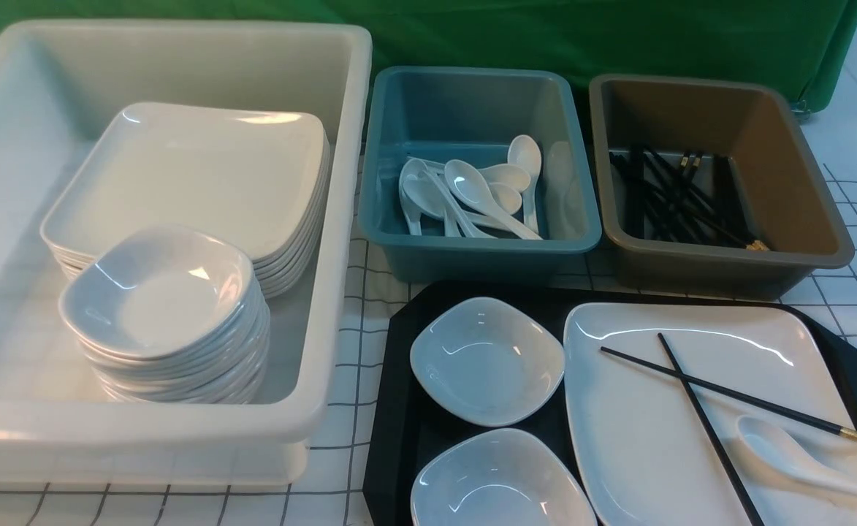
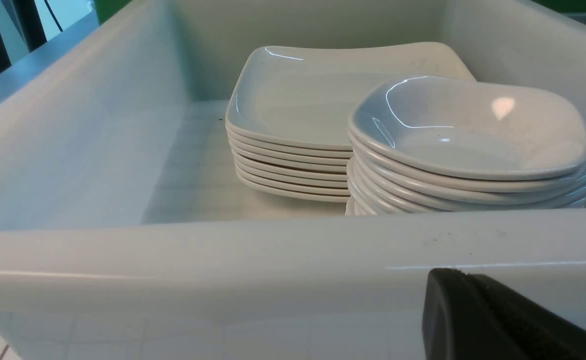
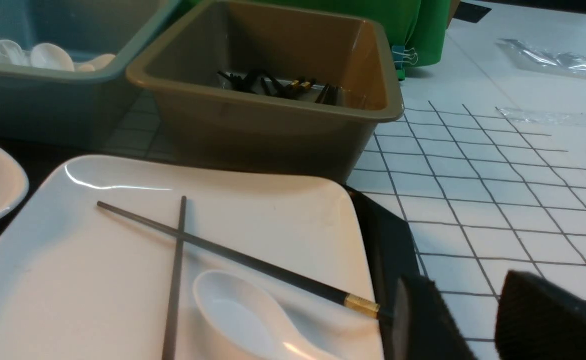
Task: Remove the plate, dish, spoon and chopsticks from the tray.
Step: Use the right arm to grab a soup spoon from the plate
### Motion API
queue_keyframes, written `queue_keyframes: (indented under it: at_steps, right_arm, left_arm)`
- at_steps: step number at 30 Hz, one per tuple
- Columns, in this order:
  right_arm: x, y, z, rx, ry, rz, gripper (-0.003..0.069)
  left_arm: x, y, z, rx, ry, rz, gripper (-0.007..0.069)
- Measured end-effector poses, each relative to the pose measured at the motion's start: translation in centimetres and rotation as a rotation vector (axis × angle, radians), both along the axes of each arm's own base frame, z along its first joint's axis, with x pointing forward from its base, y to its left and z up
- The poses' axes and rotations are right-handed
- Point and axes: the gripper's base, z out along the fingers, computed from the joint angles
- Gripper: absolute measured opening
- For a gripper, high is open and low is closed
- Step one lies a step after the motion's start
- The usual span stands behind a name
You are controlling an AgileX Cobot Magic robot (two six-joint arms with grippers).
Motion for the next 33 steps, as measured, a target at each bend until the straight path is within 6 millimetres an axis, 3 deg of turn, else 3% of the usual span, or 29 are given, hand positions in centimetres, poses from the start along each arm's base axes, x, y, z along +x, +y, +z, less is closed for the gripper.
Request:
queue_keyframes:
  at_steps: [21,24,31,33]
  right_arm:
    - [0.0,0.0,0.0,0.000,0.000,0.000,0.0241]
    - [0.0,0.0,0.0,0.000,0.000,0.000,0.0241]
    - [0.0,0.0,0.0,0.010,-0.007,0.000,0.0242]
    - [0.1,0.2,0.6,0.140,-0.068,-0.001,0.0242]
  left_arm:
    - [0.0,0.0,0.3,0.008,-0.031,0.000,0.0020]
    - [0.1,-0.1,1.6,-0.228,-0.178,0.007,0.0020]
    - [-0.2,0.6,3.7,-0.434,-0.422,0.040,0.0020]
    - [-0.6,0.9,4.6,-0.549,-0.534,0.040,0.0020]
